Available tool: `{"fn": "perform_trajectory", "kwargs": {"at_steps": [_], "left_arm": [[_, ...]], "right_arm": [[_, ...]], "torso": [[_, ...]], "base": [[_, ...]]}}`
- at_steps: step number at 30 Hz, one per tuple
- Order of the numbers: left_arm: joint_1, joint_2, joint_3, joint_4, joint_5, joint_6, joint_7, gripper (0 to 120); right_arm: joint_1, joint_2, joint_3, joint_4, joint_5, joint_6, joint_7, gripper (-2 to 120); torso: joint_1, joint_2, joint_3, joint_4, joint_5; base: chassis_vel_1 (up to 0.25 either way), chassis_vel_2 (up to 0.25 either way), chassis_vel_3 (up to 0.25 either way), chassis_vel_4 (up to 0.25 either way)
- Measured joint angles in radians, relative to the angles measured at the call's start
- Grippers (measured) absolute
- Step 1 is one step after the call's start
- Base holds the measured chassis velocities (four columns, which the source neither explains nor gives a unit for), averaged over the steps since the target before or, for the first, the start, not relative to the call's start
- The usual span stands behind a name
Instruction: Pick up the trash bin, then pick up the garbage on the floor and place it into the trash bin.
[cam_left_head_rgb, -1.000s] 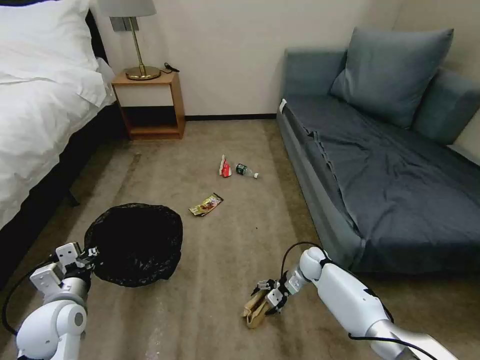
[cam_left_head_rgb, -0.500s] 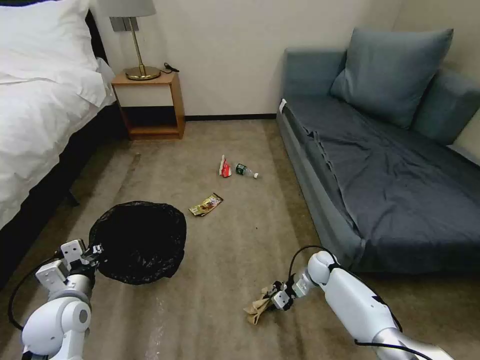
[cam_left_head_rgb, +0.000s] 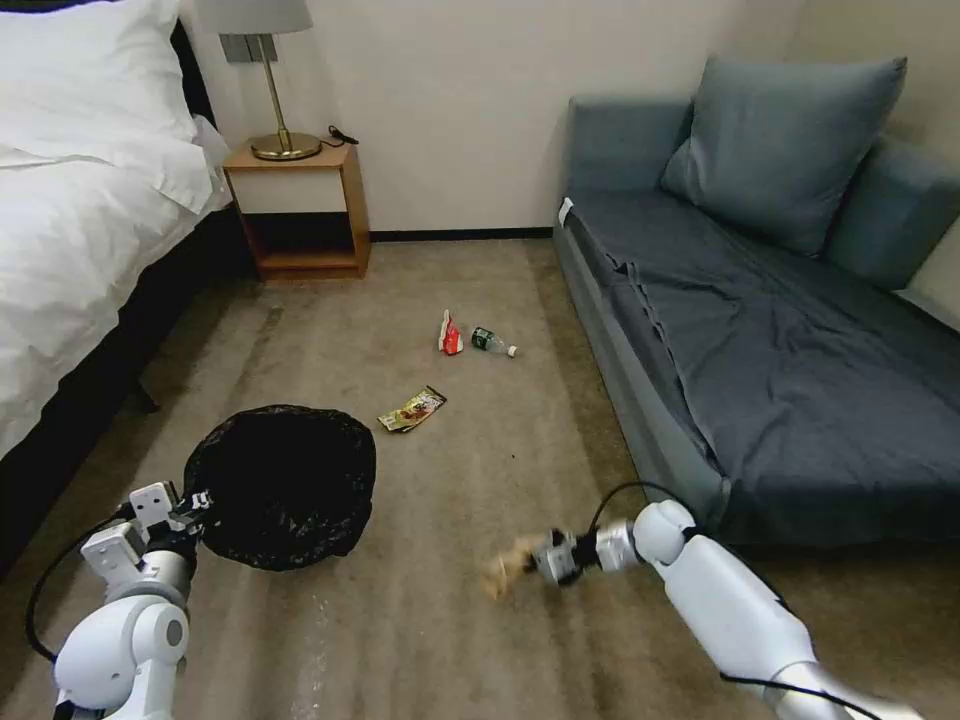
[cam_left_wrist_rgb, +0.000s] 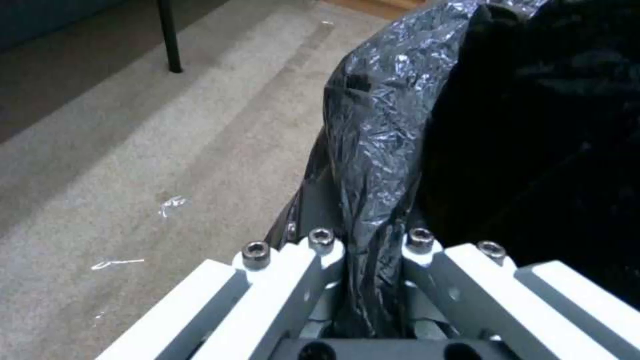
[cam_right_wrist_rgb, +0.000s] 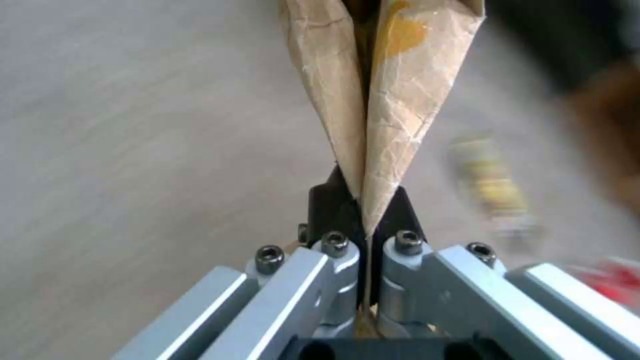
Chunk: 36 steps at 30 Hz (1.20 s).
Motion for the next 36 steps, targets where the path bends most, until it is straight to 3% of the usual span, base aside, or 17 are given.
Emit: {"fn": "perform_trajectory", "kwargs": {"at_steps": [2, 4, 5, 7, 8, 11, 12, 14, 21, 26, 36], "left_arm": [[-0.001, 0.002, 0.002, 0.003, 0.0, -0.002, 0.0, 3], [-0.006, 0.011, 0.004, 0.01, 0.0, -0.003, 0.0, 3], [-0.006, 0.011, 0.004, 0.01, 0.0, -0.003, 0.0, 3], [-0.012, 0.017, 0.005, 0.013, -0.002, -0.003, 0.0, 3], [-0.012, 0.017, 0.005, 0.013, -0.002, -0.003, 0.0, 3], [-0.026, 0.02, 0.007, 0.027, 0.0, -0.007, -0.001, 3], [-0.026, 0.02, 0.007, 0.027, 0.0, -0.007, -0.001, 3], [-0.038, 0.02, 0.013, 0.038, 0.0, -0.008, -0.007, 3], [-0.057, 0.02, 0.03, 0.047, 0.001, 0.001, -0.025, 3], [-0.081, 0.013, 0.044, 0.051, -0.001, 0.012, -0.031, 3], [-0.091, -0.003, 0.046, 0.053, -0.002, 0.017, -0.033, 3]], "right_arm": [[0.009, -0.005, -0.019, 0.011, 0.068, -0.016, 0.057, 0], [0.035, -0.008, -0.093, 0.07, 0.27, -0.068, 0.275, 0], [0.035, -0.008, -0.093, 0.07, 0.27, -0.068, 0.275, 0], [0.059, 0.006, -0.163, 0.15, 0.391, -0.12, 0.455, 0], [0.059, 0.006, -0.163, 0.15, 0.391, -0.12, 0.455, 0], [0.103, 0.033, -0.283, 0.311, 0.523, -0.208, 0.664, 0], [0.103, 0.033, -0.283, 0.311, 0.523, -0.208, 0.664, 0], [0.135, 0.056, -0.375, 0.408, 0.601, -0.271, 0.761, 0], [0.222, 0.132, -0.554, 0.473, 0.716, -0.334, 0.851, 0], [0.303, 0.231, -0.685, 0.395, 0.718, -0.337, 0.886, 0], [0.276, 0.328, -0.757, 0.276, 0.661, -0.304, 0.864, 0]], "torso": [[0.0, 0.0, 0.0, 0.0001, -0.0001], [0.0, 0.0, 0.0, -0.0001, -0.0001], [0.0, 0.0, 0.0, -0.0001, -0.0001], [0.0, 0.0, 0.0, 0.0001, 0.0], [0.0, 0.0, 0.0, 0.0001, 0.0], [0.0, 0.0, 0.0, 0.0002, -0.0002], [0.0, 0.0, 0.0, 0.0002, -0.0002], [0.0, 0.0, 0.0, 0.0001, -0.0003], [0.0, 0.0, 0.0, 0.0002, -0.0004], [0.0, 0.0, 0.0, 0.0001, -0.0004], [0.0, 0.0, 0.0, 0.0001, -0.0002]], "base": [[0.0, 0.0, 0.0, 0.0], [0.0, 0.0, 0.0, 0.0], [0.0, 0.0, 0.0, 0.0], [0.0, 0.0, 0.0, 0.0], [0.0, 0.0, 0.0, 0.0], [0.0, 0.0, 0.0, 0.0], [0.0, 0.0, 0.0, 0.0], [0.0, 0.0, 0.0, 0.0], [0.0, 0.0, 0.0, 0.0], [0.0, 0.0, 0.0, 0.0], [0.0, 0.0, 0.0, 0.0]]}}
